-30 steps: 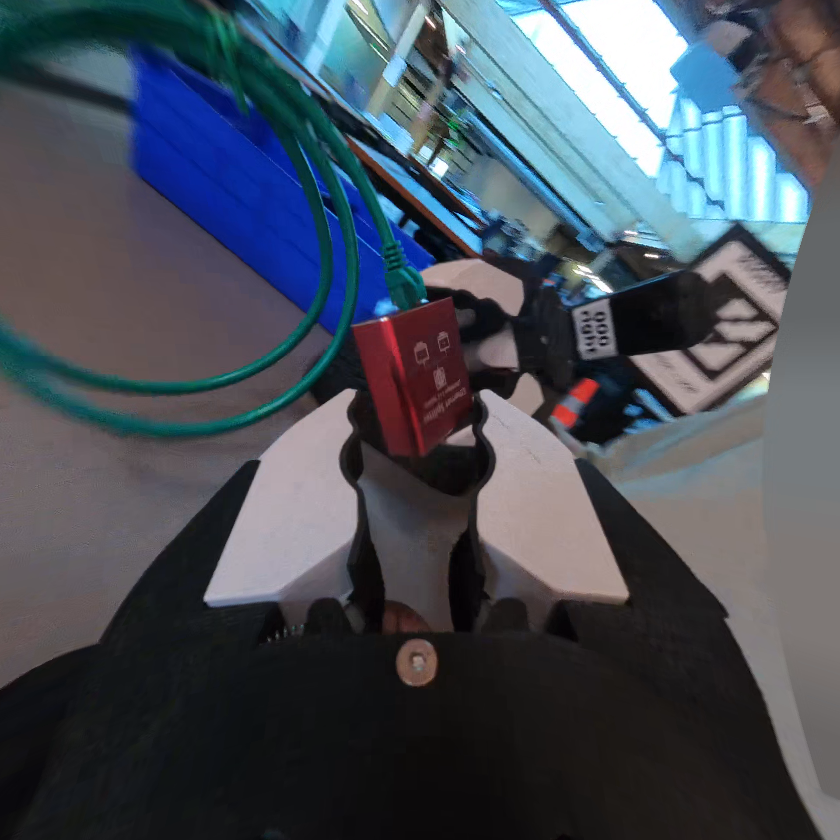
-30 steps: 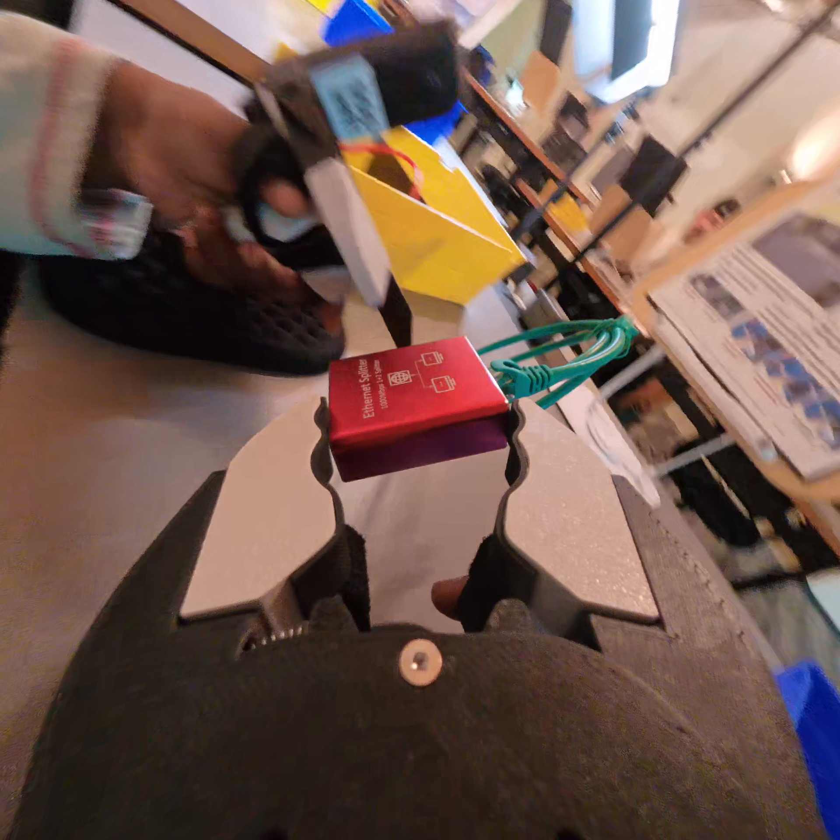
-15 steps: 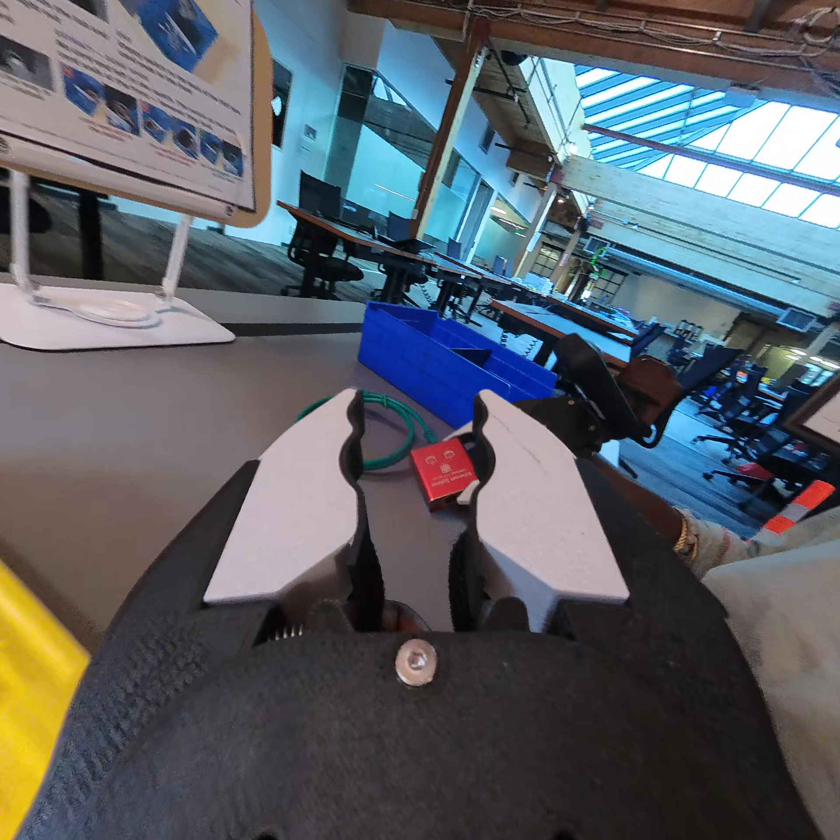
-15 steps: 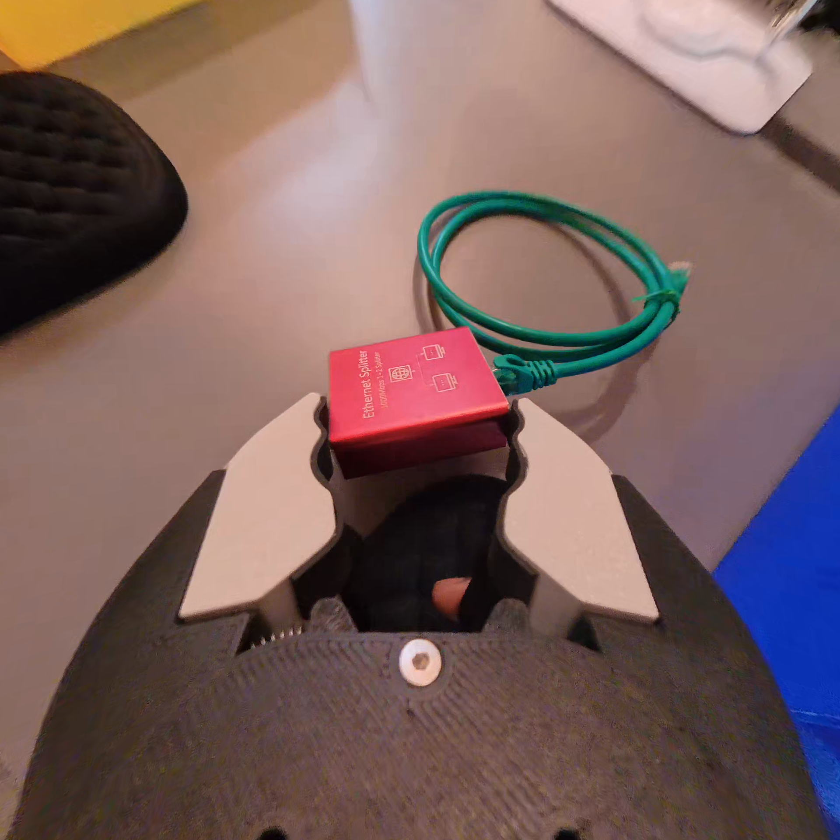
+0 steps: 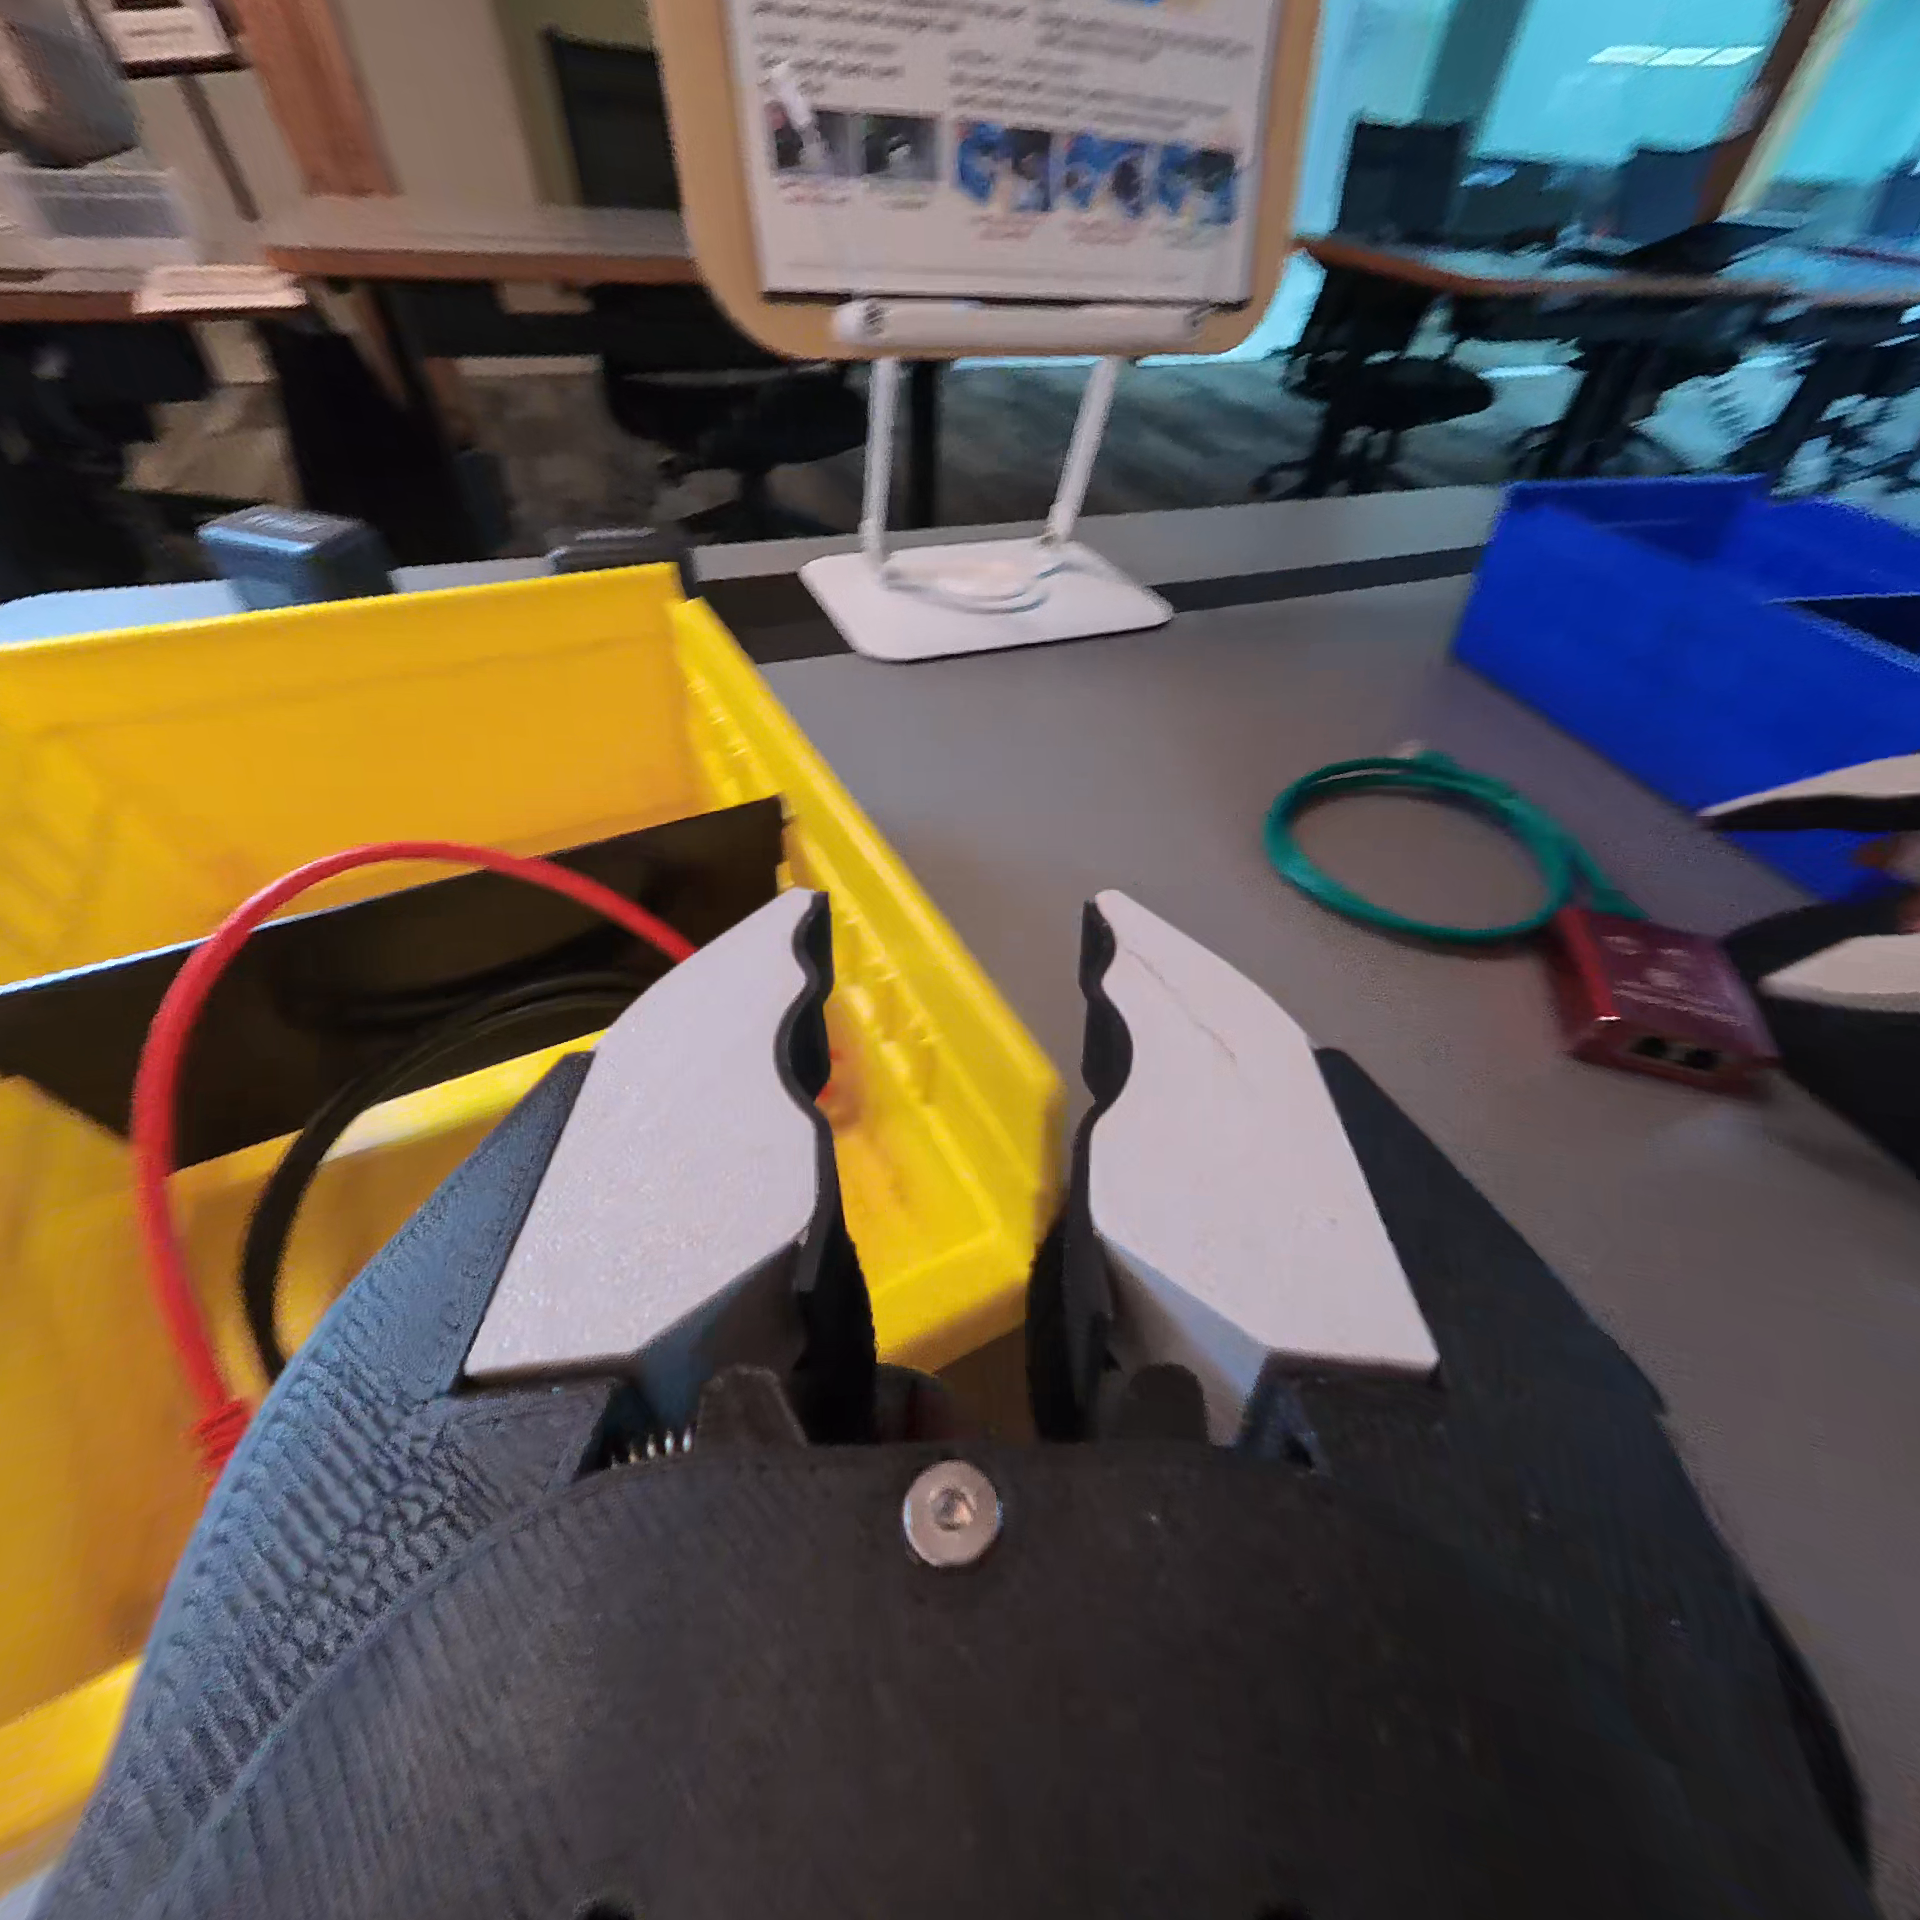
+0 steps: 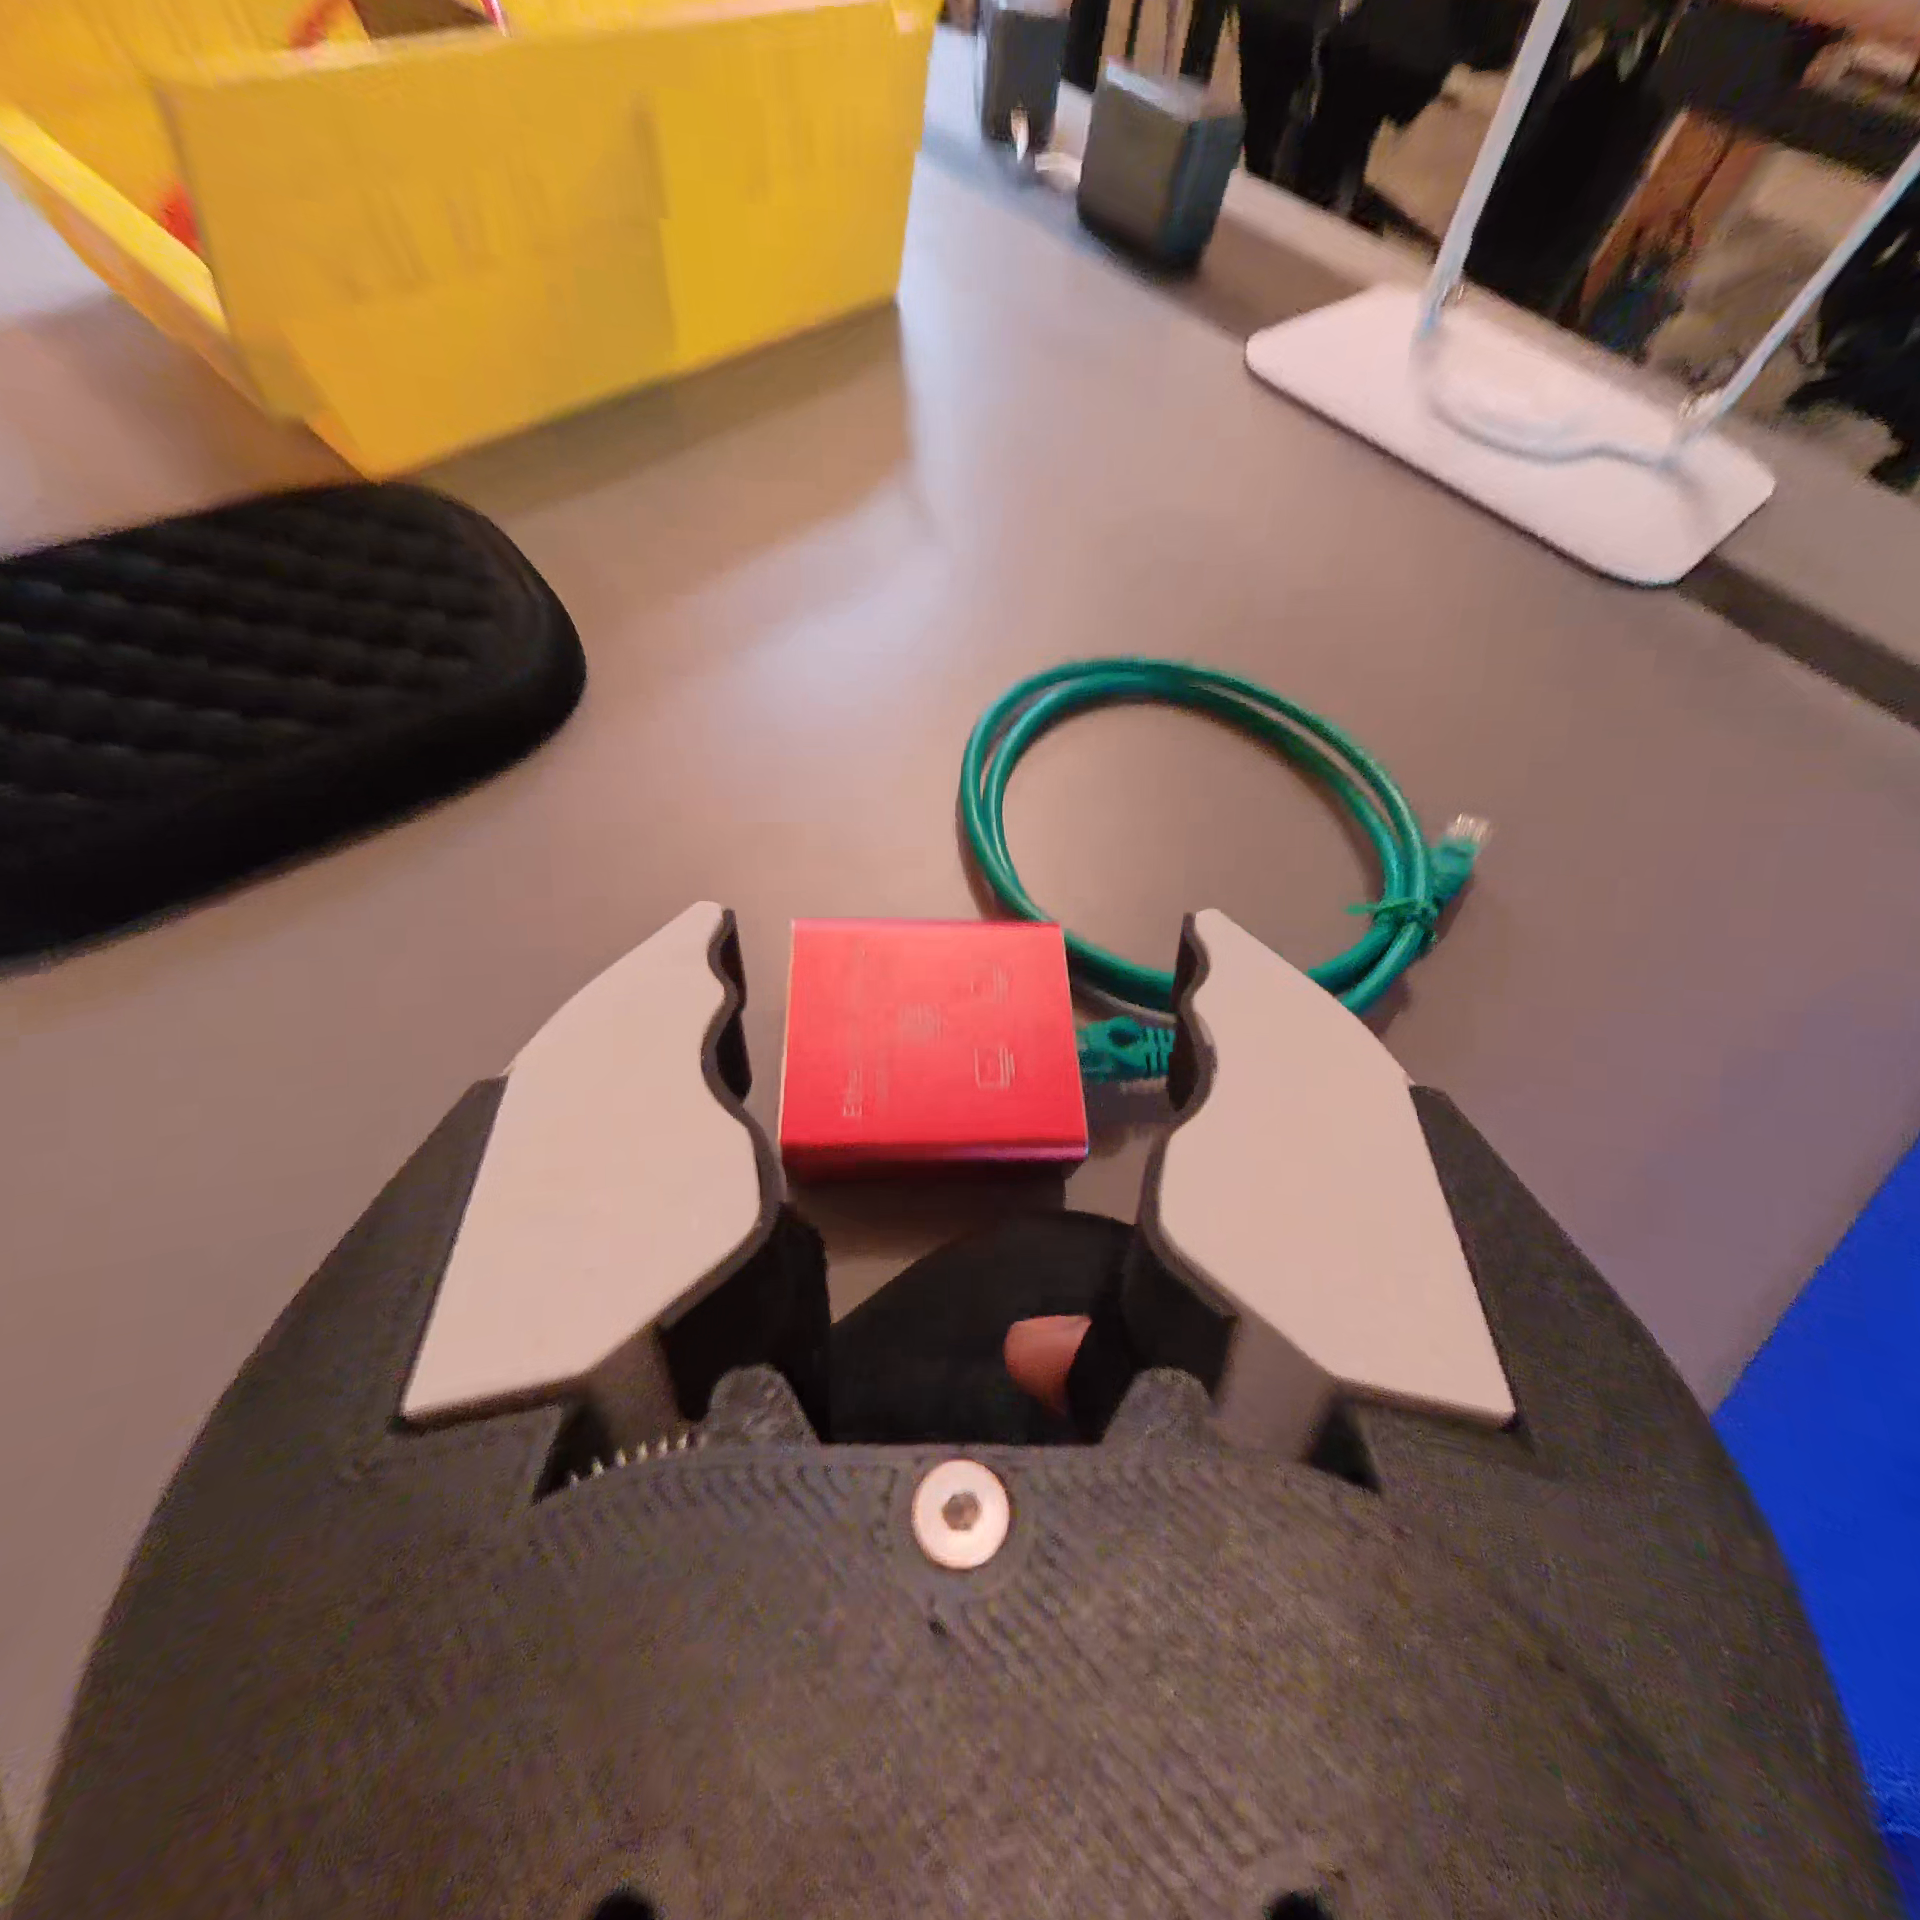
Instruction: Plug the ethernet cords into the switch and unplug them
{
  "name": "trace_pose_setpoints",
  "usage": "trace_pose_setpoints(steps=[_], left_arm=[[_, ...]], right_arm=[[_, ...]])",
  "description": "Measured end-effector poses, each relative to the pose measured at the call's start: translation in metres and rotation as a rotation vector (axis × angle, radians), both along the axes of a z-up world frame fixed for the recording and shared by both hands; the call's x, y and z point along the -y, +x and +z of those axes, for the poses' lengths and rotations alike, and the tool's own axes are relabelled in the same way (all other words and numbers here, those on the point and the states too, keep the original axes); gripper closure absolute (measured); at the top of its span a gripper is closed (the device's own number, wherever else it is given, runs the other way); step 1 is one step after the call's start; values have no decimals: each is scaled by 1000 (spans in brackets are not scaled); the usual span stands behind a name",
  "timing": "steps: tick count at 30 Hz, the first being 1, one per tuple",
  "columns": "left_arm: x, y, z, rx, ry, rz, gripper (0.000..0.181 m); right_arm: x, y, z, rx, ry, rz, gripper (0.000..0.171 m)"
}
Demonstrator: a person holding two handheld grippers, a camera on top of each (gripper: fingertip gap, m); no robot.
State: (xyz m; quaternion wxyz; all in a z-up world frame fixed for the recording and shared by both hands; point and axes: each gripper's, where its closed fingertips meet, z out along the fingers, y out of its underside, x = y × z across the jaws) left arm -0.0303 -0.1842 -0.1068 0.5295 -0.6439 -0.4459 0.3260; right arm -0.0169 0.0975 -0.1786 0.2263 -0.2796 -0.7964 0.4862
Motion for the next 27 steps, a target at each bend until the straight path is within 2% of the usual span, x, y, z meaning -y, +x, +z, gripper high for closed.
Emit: trace_pose_setpoints(steps=[7, 11, 14, 17, 21, 23, 27], left_arm=[[51, -35, -32, 205, -160, 167, 137], [42, -64, -49, 307, -169, 137, 141], [56, -80, -66, 377, -216, 216, 141], [56, -85, -76, 425, -220, 214, 141], [51, -88, -71, 394, -210, 174, 164], [49, -87, -66, 367, -170, 152, 167], [48, -79, -28, 149, -22, 141, 174]], right_arm=[[-4, -6, 5, -36, -65, -21, 105], [-5, -8, 3, -60, -41, -40, 110], [-4, -8, 0, -75, 1, -41, 111], [-2, -9, -4, -94, 47, -39, 112], [-1, -9, -7, -110, 88, -36, 112], [0, -8, -7, -115, 95, -35, 113], [0, -8, -7, -114, 95, -32, 116]])
